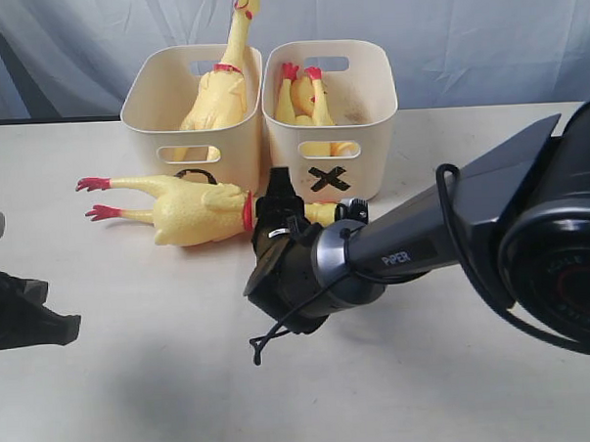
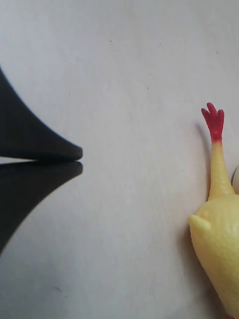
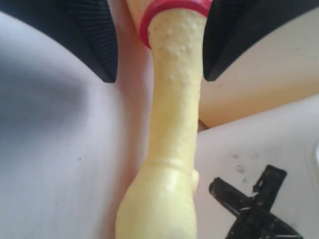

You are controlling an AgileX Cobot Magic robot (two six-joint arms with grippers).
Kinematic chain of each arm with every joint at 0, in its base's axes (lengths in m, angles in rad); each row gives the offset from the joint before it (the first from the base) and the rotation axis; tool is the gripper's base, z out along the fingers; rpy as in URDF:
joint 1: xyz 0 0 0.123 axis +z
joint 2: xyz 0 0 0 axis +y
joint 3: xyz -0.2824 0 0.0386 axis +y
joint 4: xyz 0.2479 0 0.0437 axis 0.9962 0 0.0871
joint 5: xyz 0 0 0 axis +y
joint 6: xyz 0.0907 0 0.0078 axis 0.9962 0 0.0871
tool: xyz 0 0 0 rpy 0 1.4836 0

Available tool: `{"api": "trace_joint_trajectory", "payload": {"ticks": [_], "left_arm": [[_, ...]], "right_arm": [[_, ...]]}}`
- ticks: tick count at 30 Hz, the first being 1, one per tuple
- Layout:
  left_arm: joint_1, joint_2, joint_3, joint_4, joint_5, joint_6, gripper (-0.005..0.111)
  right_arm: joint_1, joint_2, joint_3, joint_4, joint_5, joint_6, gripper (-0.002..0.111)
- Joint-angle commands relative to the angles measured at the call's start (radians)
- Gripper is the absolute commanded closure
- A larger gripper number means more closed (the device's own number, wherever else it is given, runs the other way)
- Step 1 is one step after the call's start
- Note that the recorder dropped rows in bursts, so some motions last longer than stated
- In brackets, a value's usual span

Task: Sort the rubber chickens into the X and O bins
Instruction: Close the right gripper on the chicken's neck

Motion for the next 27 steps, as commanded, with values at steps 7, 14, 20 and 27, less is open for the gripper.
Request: {"api": "trace_joint_trajectory", "payload": {"ticks": [7, 14, 20, 27], "left_arm": [[0.0, -0.006, 0.004, -0.012, -0.013, -0.005, 0.107], [0.0, -0.006, 0.004, -0.012, -0.013, -0.005, 0.107], [0.0, -0.006, 0.004, -0.012, -0.013, -0.005, 0.107], [0.0, -0.006, 0.004, -0.012, -0.013, -0.005, 0.107]], "right_arm": [[-0.012, -0.001, -0.005, -0.018, -0.015, 0.012, 0.058], [-0.024, -0.001, -0.005, -0.019, -0.017, 0.012, 0.058], [-0.024, 0.005, -0.005, -0.01, -0.025, 0.012, 0.058], [-0.028, 0.016, -0.005, -0.001, -0.034, 0.014, 0.058]]}}
